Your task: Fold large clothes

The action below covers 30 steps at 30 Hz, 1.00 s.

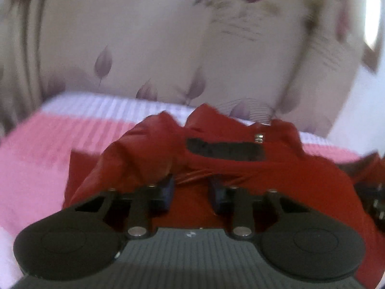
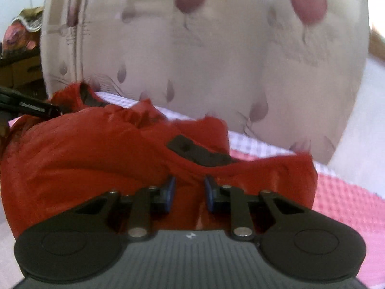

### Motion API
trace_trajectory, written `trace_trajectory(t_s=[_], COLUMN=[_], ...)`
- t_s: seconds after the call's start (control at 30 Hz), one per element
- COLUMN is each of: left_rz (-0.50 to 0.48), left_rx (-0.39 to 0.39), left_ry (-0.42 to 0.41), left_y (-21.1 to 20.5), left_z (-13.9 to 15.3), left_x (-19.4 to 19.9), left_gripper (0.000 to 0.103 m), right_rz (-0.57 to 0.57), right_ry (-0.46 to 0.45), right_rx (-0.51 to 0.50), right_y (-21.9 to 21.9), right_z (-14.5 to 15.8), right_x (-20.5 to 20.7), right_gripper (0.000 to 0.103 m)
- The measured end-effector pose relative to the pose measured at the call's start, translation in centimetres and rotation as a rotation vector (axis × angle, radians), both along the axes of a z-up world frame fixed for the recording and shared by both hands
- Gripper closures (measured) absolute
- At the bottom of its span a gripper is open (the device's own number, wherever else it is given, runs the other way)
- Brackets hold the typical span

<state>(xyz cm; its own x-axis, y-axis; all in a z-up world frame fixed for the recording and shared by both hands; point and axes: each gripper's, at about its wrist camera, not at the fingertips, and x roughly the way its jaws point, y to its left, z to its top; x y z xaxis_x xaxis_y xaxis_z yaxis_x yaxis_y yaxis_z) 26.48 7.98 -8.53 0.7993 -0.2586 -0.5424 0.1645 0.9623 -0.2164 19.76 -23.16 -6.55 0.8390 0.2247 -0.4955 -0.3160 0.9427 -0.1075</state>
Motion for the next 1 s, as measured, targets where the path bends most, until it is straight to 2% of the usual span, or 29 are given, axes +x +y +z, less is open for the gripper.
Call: trace_trajectory(t_s=[0.1,0.2,0.3,0.37,0.47,0.53,0.57,0.73,1.0], left_rz=[0.013,0.023,0.036,0.042,0.043,0.045,0.050,0.076,0.083], left_rx=[-0.011,0.041,0.017,-0.010,-0.028,-0.039,-0.051,-0.086,-0.176], left_ry=[0.046,0.055,0.072,0.088,0.094,0.108,0.116,0.135,0.145], left_y=[0.2,-0.8,-0.8,-0.2,0.3,0.5,0.7,1.3,2.8], left_z=[-0.7,-1.3,-1.7,-2.2,-2.7,-2.9,-3.2,-4.2,-5.6], left_x=[0.6,0.6,1.0,1.3,1.0,1.4,1.6,2.2,2.3], left_gripper=[0.072,0.072,0.072,0.073,0.073,0.074,0.075,0.083,0.088], right_rz=[-0.025,-0.034,-0.059,-0.076,-0.133,-0.140,-0.140,-0.159,-0.139], right_ry=[0.045,0.104,0.183,0.247,0.352,0.411,0.426,0.440,0.415], right_rx=[0.025,0.124,0.240,0.358,0.603,0.802,0.850,0.837,0.791], right_y=[-0.7,-2.0,-3.7,-5.3,-8.6,-11.2,-11.8,-11.2,-10.6], right_z=[-1.0,-1.1,-1.8,-2.5,-4.1,-6.1,-6.7,-7.3,-8.4], right_x=[1.0,2.1,3.3,4.3,5.8,6.1,6.2,6.6,6.8], right_gripper=[0.079,0.080,0.080,0.082,0.103,0.103,0.103,0.103,0.103])
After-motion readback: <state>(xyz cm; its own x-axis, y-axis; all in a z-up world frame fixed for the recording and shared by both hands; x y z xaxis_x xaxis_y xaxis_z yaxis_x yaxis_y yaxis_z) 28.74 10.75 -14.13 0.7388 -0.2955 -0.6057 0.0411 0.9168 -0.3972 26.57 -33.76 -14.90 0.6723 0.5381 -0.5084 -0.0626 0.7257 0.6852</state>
